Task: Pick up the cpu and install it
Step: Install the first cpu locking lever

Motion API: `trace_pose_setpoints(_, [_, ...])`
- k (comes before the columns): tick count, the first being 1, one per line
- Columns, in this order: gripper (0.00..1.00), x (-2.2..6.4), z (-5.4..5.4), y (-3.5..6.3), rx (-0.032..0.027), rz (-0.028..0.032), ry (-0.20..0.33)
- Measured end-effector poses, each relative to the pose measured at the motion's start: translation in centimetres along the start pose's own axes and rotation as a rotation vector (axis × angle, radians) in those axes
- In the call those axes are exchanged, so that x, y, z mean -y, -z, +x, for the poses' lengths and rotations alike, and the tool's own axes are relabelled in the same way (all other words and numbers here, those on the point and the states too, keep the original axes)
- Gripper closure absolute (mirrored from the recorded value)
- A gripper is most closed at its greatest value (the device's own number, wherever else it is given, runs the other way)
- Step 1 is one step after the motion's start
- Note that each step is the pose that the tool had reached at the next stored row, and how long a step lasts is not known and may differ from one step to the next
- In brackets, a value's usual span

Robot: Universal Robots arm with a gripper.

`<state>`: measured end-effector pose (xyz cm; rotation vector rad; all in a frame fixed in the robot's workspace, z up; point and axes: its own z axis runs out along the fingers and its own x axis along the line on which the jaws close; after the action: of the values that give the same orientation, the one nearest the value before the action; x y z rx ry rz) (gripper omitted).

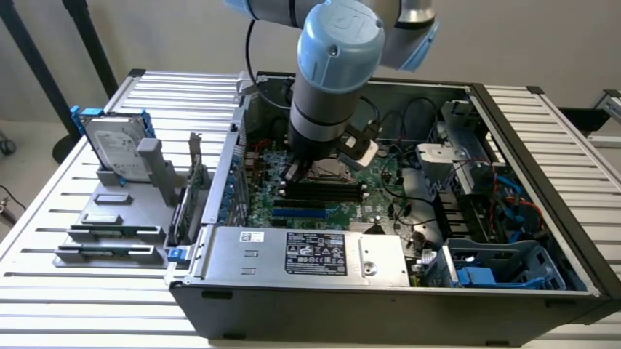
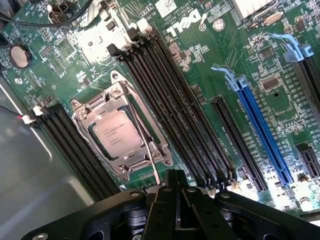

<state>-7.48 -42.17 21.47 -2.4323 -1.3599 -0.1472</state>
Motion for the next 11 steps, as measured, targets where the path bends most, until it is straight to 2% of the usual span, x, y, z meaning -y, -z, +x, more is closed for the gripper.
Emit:
trace_pose_setpoints(3, [0.89, 0.17, 0.0, 0.58, -0.0002, 0.0, 0.0])
trace_pose_setpoints(9, [0.89, 0.79, 0.7, 3.06, 0.0002, 0.0006, 0.0])
trace_pose_setpoints(11, [0.89, 0.6, 0.9, 3.4, 0.001, 0.0024, -0.001])
